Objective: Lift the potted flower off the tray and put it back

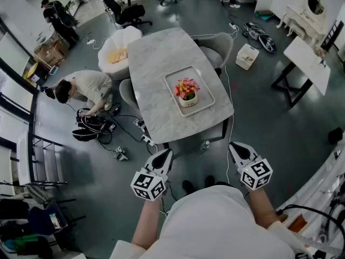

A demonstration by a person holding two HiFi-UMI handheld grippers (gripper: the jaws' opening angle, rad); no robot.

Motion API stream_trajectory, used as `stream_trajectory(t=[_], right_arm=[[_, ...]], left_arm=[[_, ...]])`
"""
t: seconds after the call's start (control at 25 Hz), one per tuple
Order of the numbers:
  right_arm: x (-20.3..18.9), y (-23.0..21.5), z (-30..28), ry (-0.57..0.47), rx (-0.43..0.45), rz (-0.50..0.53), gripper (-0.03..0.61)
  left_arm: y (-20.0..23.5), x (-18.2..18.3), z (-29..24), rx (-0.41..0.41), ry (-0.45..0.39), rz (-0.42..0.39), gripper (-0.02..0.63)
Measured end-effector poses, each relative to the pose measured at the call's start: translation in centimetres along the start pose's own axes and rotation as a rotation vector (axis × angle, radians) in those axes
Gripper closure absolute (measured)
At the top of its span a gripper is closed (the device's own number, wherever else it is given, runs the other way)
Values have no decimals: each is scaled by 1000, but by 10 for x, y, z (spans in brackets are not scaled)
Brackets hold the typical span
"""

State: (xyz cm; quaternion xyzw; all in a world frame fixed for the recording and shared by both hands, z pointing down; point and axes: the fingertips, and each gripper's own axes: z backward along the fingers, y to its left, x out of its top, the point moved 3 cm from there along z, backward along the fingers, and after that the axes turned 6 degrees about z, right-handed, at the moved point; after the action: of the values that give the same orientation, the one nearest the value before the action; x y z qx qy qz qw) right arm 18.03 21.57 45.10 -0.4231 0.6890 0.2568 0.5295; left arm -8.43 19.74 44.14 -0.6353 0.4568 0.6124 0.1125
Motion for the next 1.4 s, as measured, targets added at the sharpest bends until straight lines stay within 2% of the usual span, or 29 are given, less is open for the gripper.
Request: stream_trajectory(t=[0.64,0.96,1.4], right_arm=[[-7,23,-11,15,11,19,560],[-11,43,-17,30,7,41,560],[0,31,-29,25,-14,66,560]], left_arm=[[14,-11,11,-15,14,4,609],[19,-7,17,-48,20,-24,608],[27,-6,12,-49,12,-15,607]])
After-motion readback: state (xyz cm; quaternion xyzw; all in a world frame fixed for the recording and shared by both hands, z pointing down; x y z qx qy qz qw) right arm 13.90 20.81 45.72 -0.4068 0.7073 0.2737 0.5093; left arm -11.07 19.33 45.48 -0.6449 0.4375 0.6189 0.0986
